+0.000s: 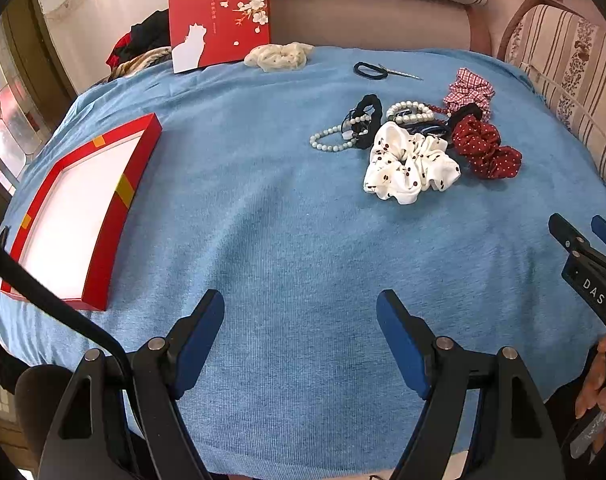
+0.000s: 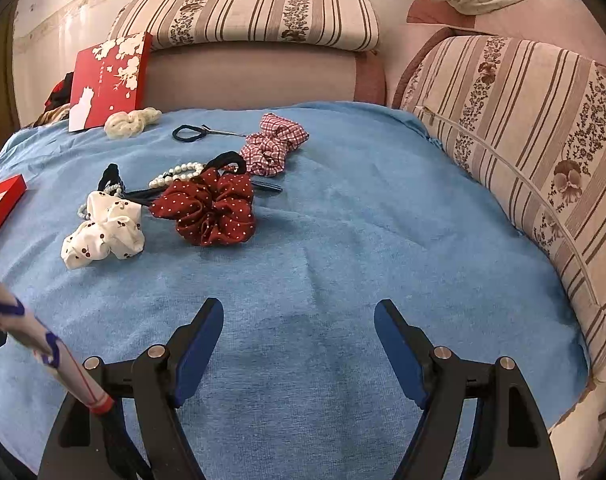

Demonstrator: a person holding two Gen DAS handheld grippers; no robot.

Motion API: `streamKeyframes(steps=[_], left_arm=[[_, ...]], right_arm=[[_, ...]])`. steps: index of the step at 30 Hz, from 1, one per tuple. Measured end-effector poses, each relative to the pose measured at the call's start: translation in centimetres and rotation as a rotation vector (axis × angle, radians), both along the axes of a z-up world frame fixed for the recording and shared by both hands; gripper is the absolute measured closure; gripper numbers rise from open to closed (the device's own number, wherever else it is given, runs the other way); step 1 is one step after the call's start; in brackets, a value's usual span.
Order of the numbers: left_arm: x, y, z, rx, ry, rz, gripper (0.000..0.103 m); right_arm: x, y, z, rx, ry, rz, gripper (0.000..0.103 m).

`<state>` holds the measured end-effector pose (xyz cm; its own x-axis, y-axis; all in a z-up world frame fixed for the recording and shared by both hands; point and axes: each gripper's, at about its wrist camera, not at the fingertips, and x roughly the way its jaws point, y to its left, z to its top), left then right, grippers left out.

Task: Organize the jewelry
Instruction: 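Grasp white cherry-print scrunchie with left tool while right tool grasps red polka-dot scrunchie, then carry both scrunchies into the red tray and open both tools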

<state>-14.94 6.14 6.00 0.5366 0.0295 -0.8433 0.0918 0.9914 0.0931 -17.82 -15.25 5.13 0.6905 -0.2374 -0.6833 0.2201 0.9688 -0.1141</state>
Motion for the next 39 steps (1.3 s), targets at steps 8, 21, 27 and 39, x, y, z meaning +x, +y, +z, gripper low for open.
streamKeyframes(steps=[8, 21, 27, 39], left_arm=[[0.8, 0.2, -0.1, -0.017, 0.01, 0.008, 0.025], [9.8, -2.2, 0.2, -0.222, 0.075, -0.078, 0.025], [12.6, -3.4, -2.0, -0.314, 0.173, -0.107, 0.025], [12.2, -3.3, -2.3, -0.397, 0.237, -0.135, 0.094]], right_arm=[[0.1, 0.3, -0.2, -0.003, 0.005, 0.012, 0.021], [2.4, -1.3, 1.2, 0.179, 0.012, 0.076, 0.021], [7.1, -3.5, 1.8, 0.358, 0.022, 0.085, 0.022], [12.4, -1.6, -2.0, 0.413, 0.169, 0.121, 0.092]])
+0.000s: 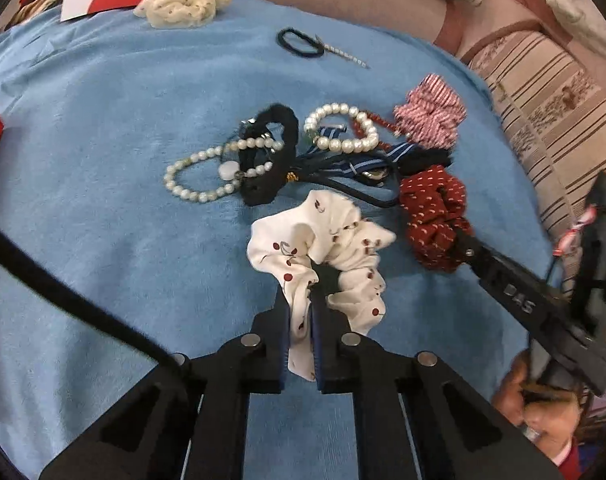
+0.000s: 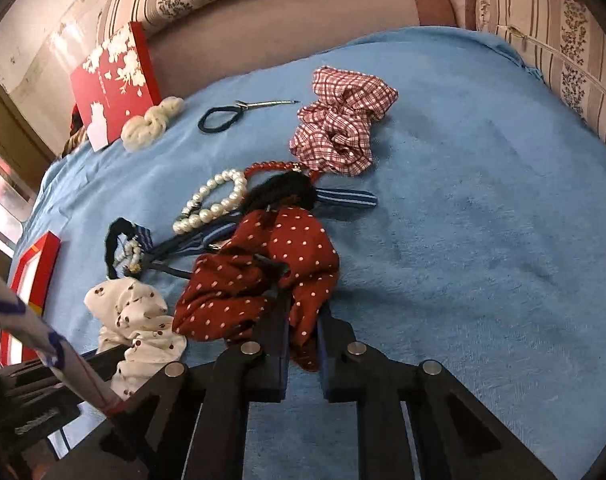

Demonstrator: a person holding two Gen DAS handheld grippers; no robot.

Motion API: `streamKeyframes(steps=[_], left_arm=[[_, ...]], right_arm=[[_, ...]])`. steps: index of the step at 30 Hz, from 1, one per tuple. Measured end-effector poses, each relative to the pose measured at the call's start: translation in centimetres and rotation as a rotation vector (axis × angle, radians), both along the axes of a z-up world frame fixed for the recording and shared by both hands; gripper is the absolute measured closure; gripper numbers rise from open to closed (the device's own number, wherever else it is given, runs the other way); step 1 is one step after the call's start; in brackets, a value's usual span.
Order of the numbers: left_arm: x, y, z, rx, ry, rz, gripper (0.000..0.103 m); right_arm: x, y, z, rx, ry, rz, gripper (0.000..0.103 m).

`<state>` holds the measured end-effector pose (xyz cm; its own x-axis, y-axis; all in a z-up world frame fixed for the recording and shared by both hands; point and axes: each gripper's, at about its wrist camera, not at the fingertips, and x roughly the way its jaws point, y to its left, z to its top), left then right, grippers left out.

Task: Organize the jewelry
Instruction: 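Carry both scrunchies into the red tray and open both tools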

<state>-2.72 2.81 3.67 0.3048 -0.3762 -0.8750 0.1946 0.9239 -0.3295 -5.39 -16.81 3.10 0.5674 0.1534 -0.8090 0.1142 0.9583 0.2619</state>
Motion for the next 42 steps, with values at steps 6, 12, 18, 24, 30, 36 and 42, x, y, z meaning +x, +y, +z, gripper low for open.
streamKeyframes(steps=[6, 12, 18, 24, 30, 36, 42], left_arm=[[-2.5, 5.4, 4.2, -0.094, -0.052, 0.039, 0.094], [-4.1, 14.8, 7.2, -0.112, -0.106, 0.171, 0.094], [-4.1, 25.3, 8.4, -0.018, -0.151, 0.349, 0.094], [-1.9, 33.0, 8.0, 0.036, -0.157, 0.468, 0.094], [2.7, 39.7, 5.6, 0.031, -0.117, 0.562, 0.094], [6.0, 42.9, 3.5, 0.051, -0.087, 0.604, 0.093], [7.2, 44.9, 2.4, 0.076, -0.082, 0.63, 0.087]], right_arm=[[-2.7, 1.0, 3.4, -0.009, -0.054, 0.021, 0.095], [-4.8, 5.2, 7.3, -0.058, -0.119, 0.122, 0.095], [-3.9, 12.5, 9.9, -0.022, -0.148, 0.273, 0.095], [-1.2, 23.5, 11.1, 0.021, -0.142, 0.449, 0.095], [2.7, 35.0, 10.9, 0.002, -0.148, 0.595, 0.095], [6.7, 42.3, 7.4, -0.038, -0.083, 0.647, 0.095], [9.6, 43.9, 3.8, -0.072, -0.022, 0.62, 0.094]])
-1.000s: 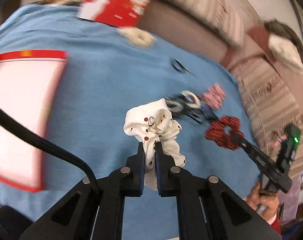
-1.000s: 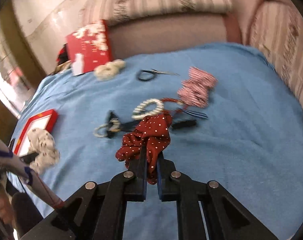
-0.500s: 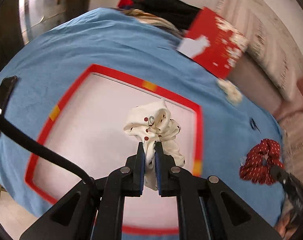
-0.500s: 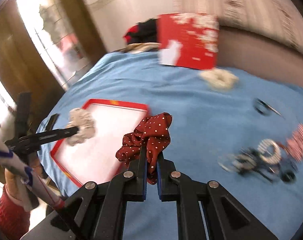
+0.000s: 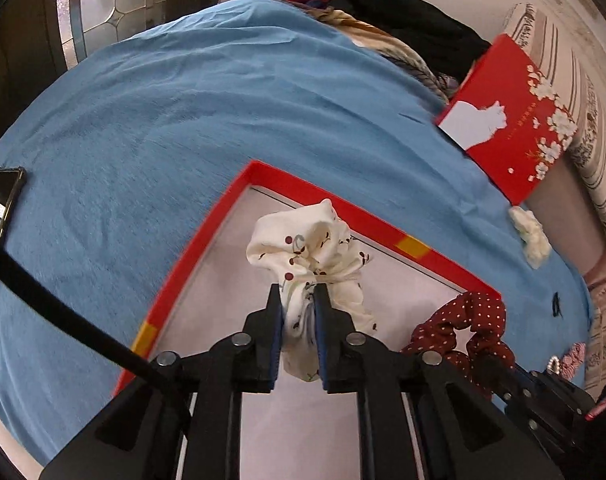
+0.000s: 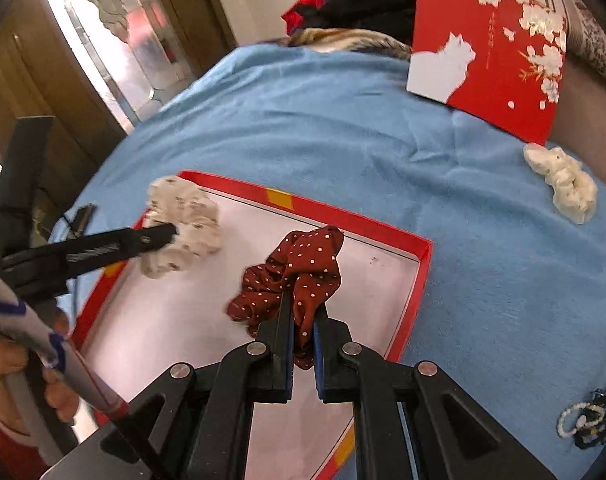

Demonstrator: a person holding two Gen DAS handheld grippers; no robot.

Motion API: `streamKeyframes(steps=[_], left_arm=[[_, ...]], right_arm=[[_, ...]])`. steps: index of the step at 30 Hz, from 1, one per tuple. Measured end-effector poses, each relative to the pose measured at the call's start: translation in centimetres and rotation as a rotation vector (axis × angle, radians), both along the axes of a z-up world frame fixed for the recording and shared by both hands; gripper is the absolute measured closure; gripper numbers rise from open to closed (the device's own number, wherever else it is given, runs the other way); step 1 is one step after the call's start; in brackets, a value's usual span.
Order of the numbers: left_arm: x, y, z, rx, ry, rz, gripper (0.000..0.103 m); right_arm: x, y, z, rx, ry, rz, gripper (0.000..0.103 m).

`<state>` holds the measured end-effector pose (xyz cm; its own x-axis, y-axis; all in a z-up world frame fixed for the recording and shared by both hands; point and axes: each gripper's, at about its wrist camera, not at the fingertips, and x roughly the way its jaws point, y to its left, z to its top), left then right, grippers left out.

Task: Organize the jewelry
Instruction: 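Carry both scrunchies into the red tray and open both tools, then return left tool to the pile and grasp a black hair tie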

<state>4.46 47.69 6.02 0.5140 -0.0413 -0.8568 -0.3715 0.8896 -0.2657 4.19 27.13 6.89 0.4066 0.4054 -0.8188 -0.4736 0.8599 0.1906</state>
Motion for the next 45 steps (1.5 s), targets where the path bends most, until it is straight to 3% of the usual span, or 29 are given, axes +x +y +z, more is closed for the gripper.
streamKeyframes(steps=[3, 5, 10, 12, 15, 22, 31, 36, 45], left_arm=[[-0.2, 0.6, -0.1, -0.013, -0.017, 0.022, 0.07], [-0.5, 0.8, 0.1, -0.027, -0.029, 0.037, 0.067], [-1.9, 0.3, 1.6, -0.033, -0.056, 0.065, 0.06], [-2.9, -0.4, 2.7, -0.024, -0.079, 0.068, 0.059], [-4.4, -2.2, 4.5, 0.001, -0.115, 0.051, 0.058], [-7.0, -10.7, 6.9, 0.037, -0.143, -0.114, 0.047], [-7.5, -25.8, 4.4, 0.043, -0.059, -0.384, 0.047], [-6.8, -33.5, 3.0, 0.05, -0.027, -0.495, 0.047], [-4.5, -44.1, 0.9, 0.119, -0.01, -0.631, 0.047]], right_arm=[[0.5, 0.0, -0.3, -0.024, -0.01, -0.008, 0.085], [0.5, 0.0, 0.0, -0.031, -0.024, -0.005, 0.065], [-0.8, -1.8, 2.0, -0.041, -0.077, -0.01, 0.059], [-1.7, -3.5, 2.8, -0.035, -0.096, -0.032, 0.053], [-3.3, -7.2, 3.7, -0.016, -0.099, -0.077, 0.052], [-8.1, -19.8, 3.6, -0.004, -0.082, -0.252, 0.052], [-14.4, -36.8, 1.6, -0.038, -0.113, -0.568, 0.051], [-15.6, -41.8, 0.1, -0.01, -0.124, -0.667, 0.051], [-16.3, -46.1, -2.5, 0.071, -0.127, -0.754, 0.051]])
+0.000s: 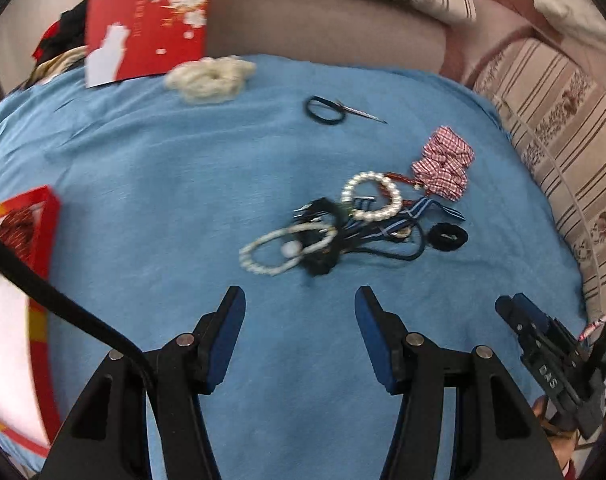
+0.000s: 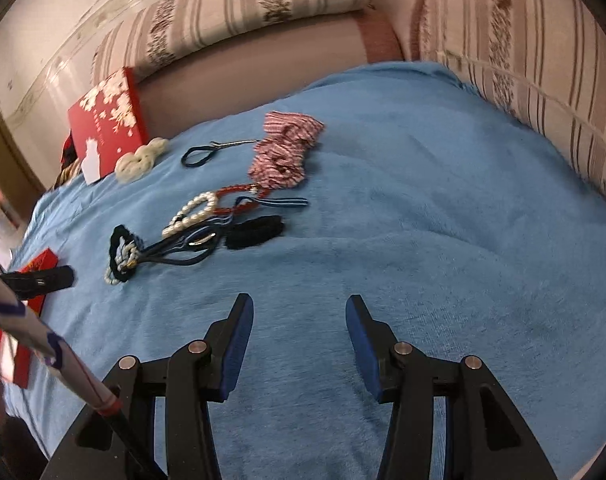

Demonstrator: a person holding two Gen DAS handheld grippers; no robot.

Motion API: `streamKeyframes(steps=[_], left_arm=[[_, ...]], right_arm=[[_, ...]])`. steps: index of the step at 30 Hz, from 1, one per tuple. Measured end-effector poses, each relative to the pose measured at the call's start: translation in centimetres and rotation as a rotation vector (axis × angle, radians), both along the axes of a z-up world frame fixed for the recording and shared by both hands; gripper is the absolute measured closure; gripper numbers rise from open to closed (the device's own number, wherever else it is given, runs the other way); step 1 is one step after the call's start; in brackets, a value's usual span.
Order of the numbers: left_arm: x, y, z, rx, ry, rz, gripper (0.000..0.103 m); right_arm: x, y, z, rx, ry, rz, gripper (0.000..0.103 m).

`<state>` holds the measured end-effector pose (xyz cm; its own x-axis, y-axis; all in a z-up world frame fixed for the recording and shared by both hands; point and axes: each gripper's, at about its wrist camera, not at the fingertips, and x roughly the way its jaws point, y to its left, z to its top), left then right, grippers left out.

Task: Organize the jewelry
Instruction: 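Return left tool to the pile and grasp a black hair tie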

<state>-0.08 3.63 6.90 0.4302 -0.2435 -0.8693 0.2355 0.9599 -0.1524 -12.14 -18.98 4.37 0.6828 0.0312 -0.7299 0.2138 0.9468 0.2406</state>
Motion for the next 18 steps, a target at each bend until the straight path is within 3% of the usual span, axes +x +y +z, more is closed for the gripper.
streamKeyframes(steps=[5, 8, 12, 18], left_arm=[[2.4, -3.0, -2.2, 0.034, 0.034, 0.001, 0.051], [3.6, -3.5, -3.4, 0.047, 0.069, 0.021, 0.092], [3.8, -2.1, -2.8, -0.012, 0.075, 0.071, 0.094], [0.0, 2.9, 2.0, -0.164, 0.022, 0.047, 0.094]], right_arm=[[0.5, -1.0, -0.1, 0.053, -0.024, -0.019, 0.051], [0.8, -1.0, -0.2, 0.051, -0.023, -0.018, 0.051], [0.9, -0.8, -0.4, 0.041, -0.016, -0.021, 0.051], [1.1, -0.7, -0.8, 0.036, -0.001, -0.013, 0.051]])
